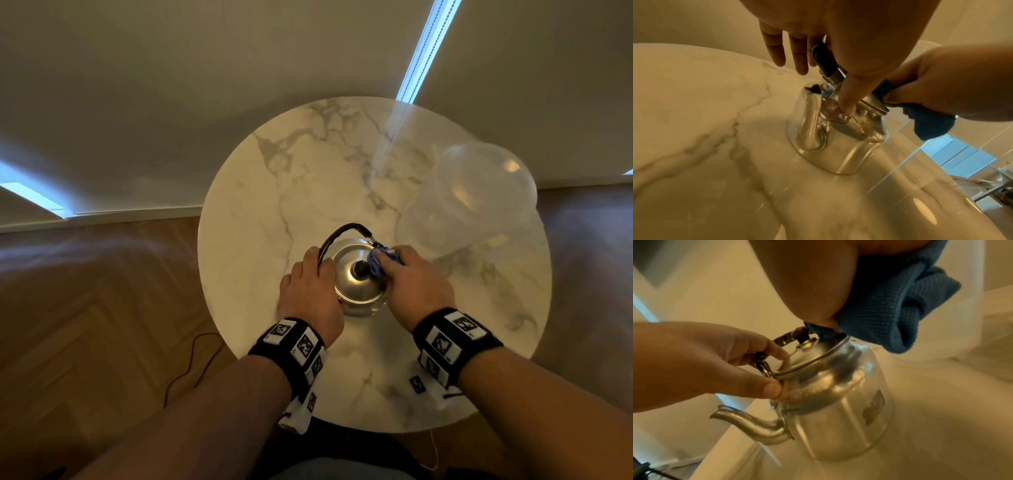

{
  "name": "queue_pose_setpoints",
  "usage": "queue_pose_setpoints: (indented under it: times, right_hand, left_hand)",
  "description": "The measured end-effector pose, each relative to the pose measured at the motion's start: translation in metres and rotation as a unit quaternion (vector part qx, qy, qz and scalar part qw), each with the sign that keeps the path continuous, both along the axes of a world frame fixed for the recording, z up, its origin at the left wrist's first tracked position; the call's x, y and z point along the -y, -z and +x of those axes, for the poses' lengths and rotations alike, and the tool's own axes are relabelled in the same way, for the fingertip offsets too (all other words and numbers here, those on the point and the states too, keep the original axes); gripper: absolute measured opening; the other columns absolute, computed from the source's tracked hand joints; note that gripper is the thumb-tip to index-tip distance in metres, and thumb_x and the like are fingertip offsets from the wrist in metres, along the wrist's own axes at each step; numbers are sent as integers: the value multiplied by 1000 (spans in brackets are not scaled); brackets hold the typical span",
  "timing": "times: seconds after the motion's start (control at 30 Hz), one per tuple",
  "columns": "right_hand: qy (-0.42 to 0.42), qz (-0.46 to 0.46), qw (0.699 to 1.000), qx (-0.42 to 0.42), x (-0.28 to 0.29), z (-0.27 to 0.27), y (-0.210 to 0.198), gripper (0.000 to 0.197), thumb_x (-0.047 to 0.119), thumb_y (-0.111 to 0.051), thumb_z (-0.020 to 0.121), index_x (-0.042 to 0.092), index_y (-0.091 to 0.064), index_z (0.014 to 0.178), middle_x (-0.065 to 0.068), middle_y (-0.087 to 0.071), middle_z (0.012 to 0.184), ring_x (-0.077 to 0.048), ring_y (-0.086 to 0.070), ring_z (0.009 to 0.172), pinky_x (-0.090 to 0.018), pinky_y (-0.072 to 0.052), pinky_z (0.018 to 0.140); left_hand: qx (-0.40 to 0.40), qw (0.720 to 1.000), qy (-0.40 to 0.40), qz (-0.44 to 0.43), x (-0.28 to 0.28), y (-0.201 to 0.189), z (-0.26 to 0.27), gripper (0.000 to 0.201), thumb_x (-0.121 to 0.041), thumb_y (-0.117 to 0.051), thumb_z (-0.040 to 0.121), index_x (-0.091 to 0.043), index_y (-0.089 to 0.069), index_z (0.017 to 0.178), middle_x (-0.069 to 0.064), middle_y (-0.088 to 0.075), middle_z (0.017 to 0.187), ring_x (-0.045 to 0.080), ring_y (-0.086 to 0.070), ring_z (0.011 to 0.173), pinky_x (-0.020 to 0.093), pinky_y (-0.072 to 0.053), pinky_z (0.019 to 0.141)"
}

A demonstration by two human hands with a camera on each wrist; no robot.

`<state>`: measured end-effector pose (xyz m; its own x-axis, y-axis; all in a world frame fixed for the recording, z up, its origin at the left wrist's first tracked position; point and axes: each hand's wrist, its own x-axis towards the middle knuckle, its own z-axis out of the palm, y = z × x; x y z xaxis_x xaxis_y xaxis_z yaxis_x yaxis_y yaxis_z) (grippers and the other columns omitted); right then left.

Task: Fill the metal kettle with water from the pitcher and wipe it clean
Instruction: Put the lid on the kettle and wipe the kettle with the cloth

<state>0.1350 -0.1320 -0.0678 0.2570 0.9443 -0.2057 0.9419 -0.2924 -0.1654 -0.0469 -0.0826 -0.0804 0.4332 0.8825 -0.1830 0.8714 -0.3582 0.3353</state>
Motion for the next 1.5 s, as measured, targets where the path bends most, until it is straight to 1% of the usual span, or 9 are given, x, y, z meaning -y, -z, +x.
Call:
queue_pose_setpoints:
  times: [0.27,0.43,0.63,0.9,1.0,1.1,1.23,1.33,1.5]
  right_hand:
    - [-43,37,998,-6,48,-26,2,55,19,-74,87,28,-59,139,-8,-60,115,-27,-63,74,-28,-45,52]
    - [39,74,992,-96,44,-23,11,47,21,-62,96,34,-59,141,-3,-56,127,-24,-63,86,-27,-44,60]
    - [170,104,947,-251,55,0,36,40,23,-51,103,34,-57,141,4,-62,126,-19,-62,104,-24,-42,78]
    - [90,32,964,-250,-4,37,26,38,42,-36,106,36,-61,134,-4,-71,92,-22,-66,71,-17,-36,53]
    - [41,12,984,-173,42,30,35,37,38,-37,105,39,-53,139,-3,-68,111,-27,-67,86,-26,-40,67]
    - [43,20,975,-218,77,14,37,43,34,-39,105,47,-48,145,8,-63,126,-18,-64,88,-23,-45,74]
    - [97,39,962,-251,33,30,42,49,42,-31,96,47,-45,143,5,-58,123,-23,-66,83,-39,-60,79]
    - [87,21,956,-281,2,40,35,45,37,-37,99,40,-53,141,1,-55,129,-29,-64,98,-49,-61,80]
    - [83,25,960,-265,55,21,38,45,31,-40,105,39,-46,149,1,-60,120,-24,-62,100,-29,-46,81]
  left_hand:
    - [16,998,29,58,6,-14,6,77,-29,-75,68,-29,-39,137,4,-36,140,27,-47,116,37,-45,95]
    - [41,988,111,95,7,-36,16,53,-38,-68,79,-32,-53,129,1,-44,129,23,-46,114,33,-54,83]
    - [-27,990,133,43,1,-38,25,73,-25,-69,77,-34,-36,142,-4,-22,154,25,-51,111,36,-57,80]
    - [-66,993,83,44,-3,-36,26,57,-26,-69,83,-37,-42,132,-1,-28,148,27,-62,87,36,-55,67]
    - [-67,994,74,41,-2,-34,28,53,-24,-69,83,-38,-44,128,-1,-30,146,28,-62,83,37,-55,65]
    - [-68,995,67,40,0,-33,29,59,-22,-72,81,-39,-41,128,-1,-30,145,28,-62,82,36,-54,66]
    - [-63,995,64,43,1,-33,31,50,-24,-69,84,-37,-44,125,-1,-30,145,29,-62,83,33,-51,64]
    - [-60,996,56,41,2,-33,32,46,-25,-69,83,-36,-47,122,-2,-32,143,29,-61,81,32,-48,62]
    - [-54,997,49,33,3,-33,33,51,-21,-71,80,-37,-46,121,-2,-31,141,29,-61,84,33,-49,63]
